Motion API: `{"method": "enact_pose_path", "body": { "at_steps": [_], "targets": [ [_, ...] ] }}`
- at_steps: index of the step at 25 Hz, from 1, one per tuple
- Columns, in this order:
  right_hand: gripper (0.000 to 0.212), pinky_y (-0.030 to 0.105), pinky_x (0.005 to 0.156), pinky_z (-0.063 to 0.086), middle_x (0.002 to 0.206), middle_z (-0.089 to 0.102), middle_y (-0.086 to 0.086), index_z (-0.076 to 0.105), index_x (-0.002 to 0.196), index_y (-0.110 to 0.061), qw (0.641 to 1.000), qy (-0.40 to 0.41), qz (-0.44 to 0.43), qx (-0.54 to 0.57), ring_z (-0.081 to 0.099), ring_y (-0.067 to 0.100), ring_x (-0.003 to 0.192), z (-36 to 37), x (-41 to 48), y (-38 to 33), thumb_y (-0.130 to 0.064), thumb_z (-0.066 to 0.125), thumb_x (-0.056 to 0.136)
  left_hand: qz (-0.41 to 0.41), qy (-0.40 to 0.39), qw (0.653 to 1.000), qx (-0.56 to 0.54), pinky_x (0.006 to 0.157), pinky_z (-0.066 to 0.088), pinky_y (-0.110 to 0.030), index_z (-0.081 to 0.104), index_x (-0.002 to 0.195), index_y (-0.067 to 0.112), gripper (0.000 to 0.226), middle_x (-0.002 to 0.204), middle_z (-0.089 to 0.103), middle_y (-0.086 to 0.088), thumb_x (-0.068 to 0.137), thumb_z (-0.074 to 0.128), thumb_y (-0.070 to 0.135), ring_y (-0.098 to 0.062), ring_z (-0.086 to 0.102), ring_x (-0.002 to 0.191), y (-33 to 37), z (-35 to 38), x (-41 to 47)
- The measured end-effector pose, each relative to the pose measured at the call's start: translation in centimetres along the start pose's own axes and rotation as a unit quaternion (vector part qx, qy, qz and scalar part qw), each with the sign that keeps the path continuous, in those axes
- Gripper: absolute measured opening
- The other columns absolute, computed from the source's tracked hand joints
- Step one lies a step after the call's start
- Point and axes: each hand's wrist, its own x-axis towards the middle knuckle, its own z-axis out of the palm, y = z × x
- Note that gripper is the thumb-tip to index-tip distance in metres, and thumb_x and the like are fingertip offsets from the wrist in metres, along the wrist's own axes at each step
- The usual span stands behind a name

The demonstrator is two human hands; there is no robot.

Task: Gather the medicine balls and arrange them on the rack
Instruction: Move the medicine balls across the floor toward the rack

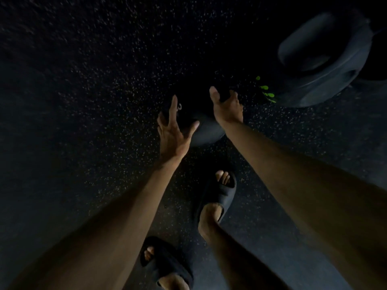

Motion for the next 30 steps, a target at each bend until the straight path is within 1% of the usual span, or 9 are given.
{"method": "enact_pose_path", "body": {
  "at_steps": [2,5,9,12,14,17,24,27,30],
  "targets": [
    [0.074,0.046,0.100,0.043,0.152,0.033,0.019,0.024,0.155,-0.021,0.995,0.046,-0.091,-0.018,0.038,0.040,0.136,-0.4,-1.3,0.5,-0.061,0.045,0.097,-0.027,0.031,0.999,0.019,0.103,0.045,-0.053,0.017,0.157,0.042,0.085,0.144,0.036,-0.020,0.087,0.062,0.061,-0.041,0.046,0.122,2.2,0.2,2.4],
    [0.074,0.046,0.109,0.039,0.165,0.006,0.015,0.012,0.159,-0.030,0.960,0.033,-0.262,-0.095,0.014,0.037,0.151,-0.3,-3.7,2.8,-0.044,0.053,0.100,-0.083,0.066,0.990,0.088,0.099,0.043,-0.052,0.023,0.155,0.045,0.080,0.144,0.039,-0.018,0.086,0.055,0.070,-0.042,0.045,0.122,5.9,0.7,5.8],
    [0.073,0.047,0.109,0.041,0.167,0.003,0.012,0.006,0.160,-0.037,0.975,0.028,-0.207,-0.070,0.010,0.035,0.152,-1.8,-0.7,1.1,-0.039,0.051,0.102,-0.114,0.113,0.984,0.082,0.101,0.044,-0.053,0.036,0.149,0.027,0.077,0.147,0.038,-0.015,0.086,0.058,0.067,-0.041,0.044,0.127,10.7,1.9,9.1],
    [0.076,0.046,0.104,0.041,0.161,0.015,0.020,0.003,0.159,-0.037,0.987,0.027,-0.121,-0.100,0.026,0.038,0.144,-3.8,2.4,-2.1,-0.045,0.051,0.101,0.037,0.131,0.991,-0.009,0.103,0.047,-0.046,0.042,0.144,0.007,0.064,0.141,0.040,-0.019,0.095,0.062,0.042,-0.034,0.049,0.124,11.0,1.5,8.1],
    [0.077,0.047,0.105,0.039,0.158,0.021,0.024,0.009,0.160,-0.031,0.995,0.011,-0.051,-0.080,0.031,0.041,0.141,-5.2,4.0,-4.0,-0.048,0.053,0.099,0.082,0.111,0.990,0.011,0.109,0.042,-0.041,0.043,0.146,0.009,0.058,0.143,0.037,-0.019,0.096,0.062,0.032,-0.031,0.044,0.127,10.1,1.2,6.7],
    [0.068,0.042,0.100,0.041,0.149,0.040,0.020,0.032,0.150,-0.018,0.999,0.034,-0.020,-0.021,0.041,0.037,0.134,-6.1,4.8,-4.8,-0.052,0.056,0.096,0.013,0.086,0.995,0.052,0.112,0.035,-0.037,0.038,0.153,0.025,0.060,0.147,0.037,-0.016,0.098,0.060,0.029,-0.032,0.043,0.129,10.7,1.5,7.8],
    [0.053,0.038,0.105,0.042,0.144,0.051,0.016,0.039,0.150,-0.016,0.991,0.022,-0.120,-0.060,0.048,0.032,0.132,-6.9,2.4,-4.1,-0.030,0.050,0.100,0.001,-0.039,0.999,0.009,0.125,0.016,-0.038,0.016,0.159,0.026,0.071,0.167,0.007,-0.008,0.101,0.054,0.015,-0.029,0.010,0.154,13.1,-0.9,12.2],
    [0.036,0.039,0.087,0.051,0.129,0.060,0.015,0.052,0.135,-0.017,0.969,0.006,-0.199,-0.148,0.059,0.030,0.113,-6.2,-1.8,-4.5,-0.024,0.046,0.100,0.013,-0.009,1.000,0.006,0.122,0.023,-0.031,0.029,0.156,0.018,0.061,0.162,0.026,-0.008,0.100,0.053,0.013,-0.022,0.026,0.150,10.8,-3.4,8.0],
    [0.032,0.034,0.078,0.047,0.125,0.061,0.011,0.057,0.128,-0.016,0.925,-0.032,-0.275,-0.259,0.061,0.029,0.110,-4.3,-9.0,-4.8,-0.025,0.045,0.100,-0.006,0.034,0.999,-0.005,0.101,0.050,-0.033,0.052,0.140,0.014,0.041,0.141,0.055,-0.012,0.099,0.054,0.014,-0.025,0.058,0.123,7.3,-7.2,-0.4]
  ]
}}
